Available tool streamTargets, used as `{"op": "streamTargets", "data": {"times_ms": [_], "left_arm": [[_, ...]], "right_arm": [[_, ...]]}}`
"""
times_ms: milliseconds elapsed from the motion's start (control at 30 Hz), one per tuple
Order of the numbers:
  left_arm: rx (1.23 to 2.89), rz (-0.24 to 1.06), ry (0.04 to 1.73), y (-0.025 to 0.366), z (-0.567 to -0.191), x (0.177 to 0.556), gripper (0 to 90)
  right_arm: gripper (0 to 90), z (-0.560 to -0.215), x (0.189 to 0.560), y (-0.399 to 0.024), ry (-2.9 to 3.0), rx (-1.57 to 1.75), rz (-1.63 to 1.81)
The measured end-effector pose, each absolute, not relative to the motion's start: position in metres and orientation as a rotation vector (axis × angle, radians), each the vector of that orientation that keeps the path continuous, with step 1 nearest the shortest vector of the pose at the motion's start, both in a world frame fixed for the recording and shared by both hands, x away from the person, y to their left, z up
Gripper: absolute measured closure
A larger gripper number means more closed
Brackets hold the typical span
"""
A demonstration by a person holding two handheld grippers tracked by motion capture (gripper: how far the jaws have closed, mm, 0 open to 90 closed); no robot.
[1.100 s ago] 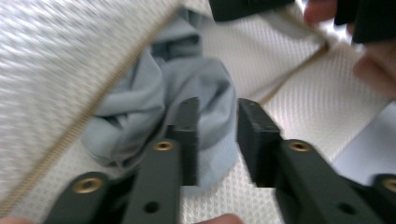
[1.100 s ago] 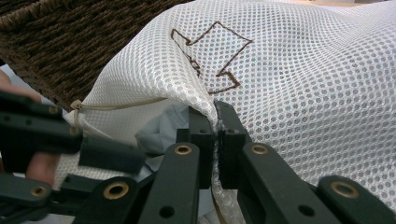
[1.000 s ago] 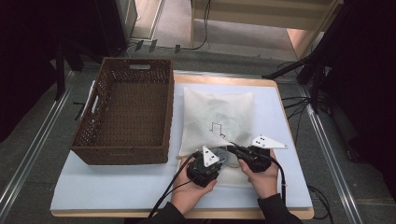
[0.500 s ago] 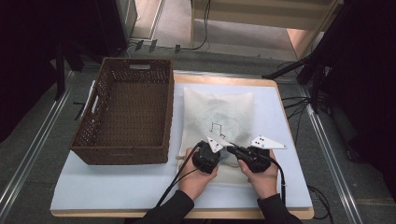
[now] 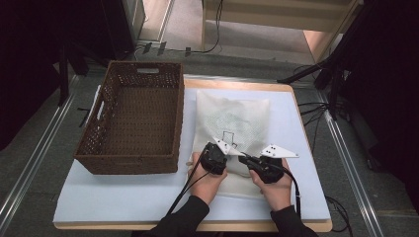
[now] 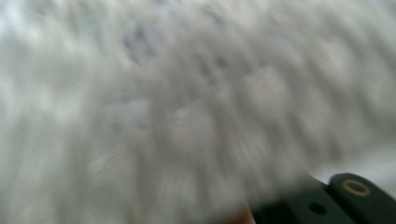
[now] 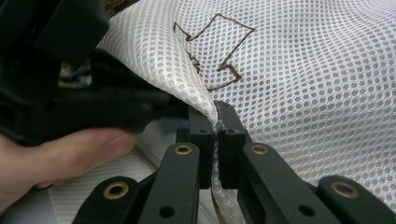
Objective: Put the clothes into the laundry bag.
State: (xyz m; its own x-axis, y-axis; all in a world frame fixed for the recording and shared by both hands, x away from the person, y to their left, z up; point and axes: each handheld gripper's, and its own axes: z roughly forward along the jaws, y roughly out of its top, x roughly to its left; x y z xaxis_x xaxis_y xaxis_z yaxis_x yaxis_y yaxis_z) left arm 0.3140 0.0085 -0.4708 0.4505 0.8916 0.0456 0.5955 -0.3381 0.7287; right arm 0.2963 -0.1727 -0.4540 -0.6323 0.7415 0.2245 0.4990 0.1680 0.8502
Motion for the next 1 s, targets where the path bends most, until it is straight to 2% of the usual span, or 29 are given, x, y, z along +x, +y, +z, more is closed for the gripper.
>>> {"op": "streamTargets", "data": {"times_ms": [100,300,467,633,800,1000], "left_arm": [[2.070,0.537,1.165,0.014,-0.467,0.303,82.2],[2.056,0.463,1.057,0.027,-0.456,0.278,75.2],[2.012,0.468,1.026,0.050,-0.443,0.259,63.3],[1.973,0.498,1.058,0.079,-0.443,0.246,55.7],[1.967,0.650,1.085,0.108,-0.454,0.234,55.0],[1.979,0.544,1.174,0.128,-0.468,0.231,53.2]], "right_arm": [[88.2,-0.454,0.297,-0.176,2.190,1.215,1.468],[88.1,-0.456,0.297,-0.175,2.193,1.214,1.456],[87.8,-0.460,0.296,-0.174,2.200,1.219,1.438],[87.3,-0.467,0.296,-0.174,2.230,1.220,1.400],[85.9,-0.473,0.296,-0.175,2.250,1.243,1.351],[85.2,-0.481,0.294,-0.177,2.267,1.253,1.278]]}}
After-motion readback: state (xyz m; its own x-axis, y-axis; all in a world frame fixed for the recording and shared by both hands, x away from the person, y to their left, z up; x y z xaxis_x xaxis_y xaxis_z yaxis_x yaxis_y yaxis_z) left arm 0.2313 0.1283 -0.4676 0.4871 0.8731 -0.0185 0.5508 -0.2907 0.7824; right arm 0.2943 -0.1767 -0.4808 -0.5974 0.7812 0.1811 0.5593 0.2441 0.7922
